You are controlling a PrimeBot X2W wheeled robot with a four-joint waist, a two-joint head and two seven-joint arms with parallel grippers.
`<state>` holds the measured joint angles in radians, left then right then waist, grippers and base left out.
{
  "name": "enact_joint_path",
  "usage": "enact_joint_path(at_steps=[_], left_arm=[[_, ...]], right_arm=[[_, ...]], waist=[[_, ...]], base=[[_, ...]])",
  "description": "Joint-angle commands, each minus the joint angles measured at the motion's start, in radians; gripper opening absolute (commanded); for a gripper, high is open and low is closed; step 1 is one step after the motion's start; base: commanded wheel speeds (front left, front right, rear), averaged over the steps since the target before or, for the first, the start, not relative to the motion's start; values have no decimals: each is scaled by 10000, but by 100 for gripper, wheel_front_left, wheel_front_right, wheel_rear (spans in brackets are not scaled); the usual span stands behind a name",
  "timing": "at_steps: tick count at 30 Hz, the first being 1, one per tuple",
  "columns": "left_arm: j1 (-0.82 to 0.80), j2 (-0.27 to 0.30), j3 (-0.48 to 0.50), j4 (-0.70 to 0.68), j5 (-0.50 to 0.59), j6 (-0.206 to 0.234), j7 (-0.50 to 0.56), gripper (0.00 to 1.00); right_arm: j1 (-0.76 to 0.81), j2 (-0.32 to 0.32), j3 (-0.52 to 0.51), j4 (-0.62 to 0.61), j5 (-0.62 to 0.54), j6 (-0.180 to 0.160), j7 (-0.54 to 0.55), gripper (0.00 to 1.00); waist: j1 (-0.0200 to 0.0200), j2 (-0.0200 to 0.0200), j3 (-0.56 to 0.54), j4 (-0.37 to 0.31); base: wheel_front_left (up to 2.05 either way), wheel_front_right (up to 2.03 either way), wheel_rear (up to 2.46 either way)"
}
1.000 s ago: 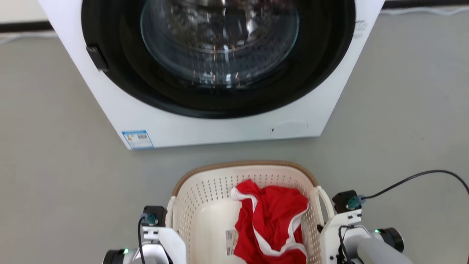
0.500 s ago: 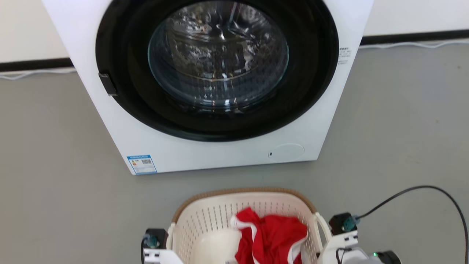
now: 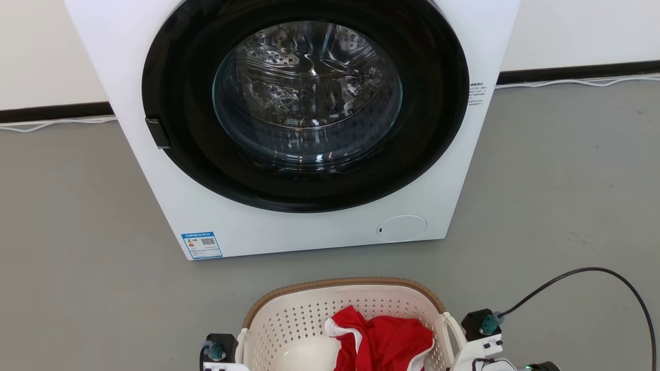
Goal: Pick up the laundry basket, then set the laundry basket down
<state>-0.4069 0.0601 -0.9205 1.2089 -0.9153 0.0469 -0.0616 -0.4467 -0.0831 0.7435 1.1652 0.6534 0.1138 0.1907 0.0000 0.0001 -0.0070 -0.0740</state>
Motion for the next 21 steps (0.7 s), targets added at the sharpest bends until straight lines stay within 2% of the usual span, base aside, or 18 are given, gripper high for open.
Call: enact_joint_path(at_steps=[1, 21], left_arm=[[-238, -99, 97, -295, -27, -8, -159, 0], [-224, -99, -348, -153, -562, -40, -291, 0]], right_arm=[[-50, 329, 240, -319, 7, 169, -43, 0], [-52, 329, 266, -172, 190, 169, -267, 0]], waist=[[0, -1, -18, -14], [0, -1, -203, 29]], base=[[0, 0, 0], [0, 0, 0]])
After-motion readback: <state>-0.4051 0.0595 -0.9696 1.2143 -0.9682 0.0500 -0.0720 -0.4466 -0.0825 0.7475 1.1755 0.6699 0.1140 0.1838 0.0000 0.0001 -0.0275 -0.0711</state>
